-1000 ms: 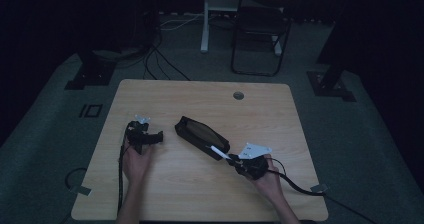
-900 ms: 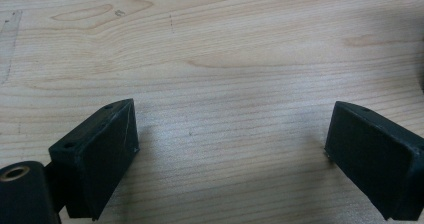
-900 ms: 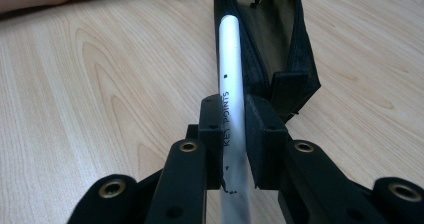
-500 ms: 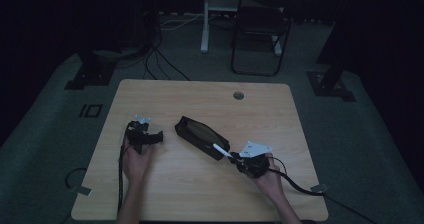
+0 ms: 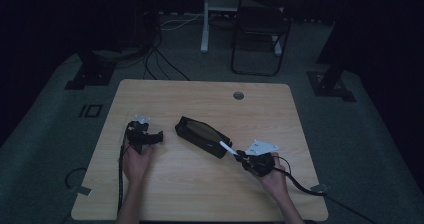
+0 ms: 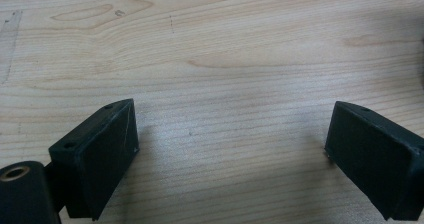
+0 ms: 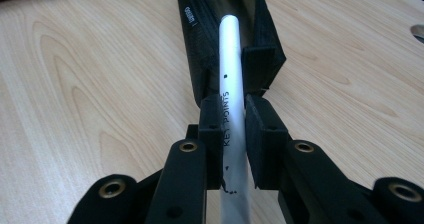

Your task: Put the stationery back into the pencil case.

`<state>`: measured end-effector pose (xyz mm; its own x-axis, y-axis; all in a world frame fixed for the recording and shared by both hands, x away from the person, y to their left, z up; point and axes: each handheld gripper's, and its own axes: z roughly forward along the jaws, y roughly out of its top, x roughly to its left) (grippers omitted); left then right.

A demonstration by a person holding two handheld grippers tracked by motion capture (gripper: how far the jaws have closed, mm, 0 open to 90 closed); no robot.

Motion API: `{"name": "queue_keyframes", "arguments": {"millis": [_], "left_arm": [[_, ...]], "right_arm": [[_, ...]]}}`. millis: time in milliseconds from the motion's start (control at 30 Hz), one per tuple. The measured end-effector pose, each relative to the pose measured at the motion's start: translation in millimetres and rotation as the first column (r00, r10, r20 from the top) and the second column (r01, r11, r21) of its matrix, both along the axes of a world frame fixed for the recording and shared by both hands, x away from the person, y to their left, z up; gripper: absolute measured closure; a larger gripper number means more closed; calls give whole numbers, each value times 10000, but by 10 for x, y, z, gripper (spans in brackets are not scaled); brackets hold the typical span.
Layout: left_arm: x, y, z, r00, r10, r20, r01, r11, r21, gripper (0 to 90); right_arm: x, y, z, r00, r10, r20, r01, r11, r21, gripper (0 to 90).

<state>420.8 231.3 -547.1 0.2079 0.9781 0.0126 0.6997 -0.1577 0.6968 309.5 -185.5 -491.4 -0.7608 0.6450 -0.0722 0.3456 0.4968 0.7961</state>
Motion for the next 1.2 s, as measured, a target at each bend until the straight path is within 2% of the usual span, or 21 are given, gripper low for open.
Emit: {"name": "queue_keyframes", "arguments": {"millis": [367,1200], "left_arm": [[0,0,0,10000,0,-3,0,10000,2,71],[0,0,0,10000,0,1,0,10000,1,71]], "right_arm": [[41,-112,64,9994,-320,146,319,9994,117,787],[73,-127,267,9978,-218,626,202,9995,253,786]]}}
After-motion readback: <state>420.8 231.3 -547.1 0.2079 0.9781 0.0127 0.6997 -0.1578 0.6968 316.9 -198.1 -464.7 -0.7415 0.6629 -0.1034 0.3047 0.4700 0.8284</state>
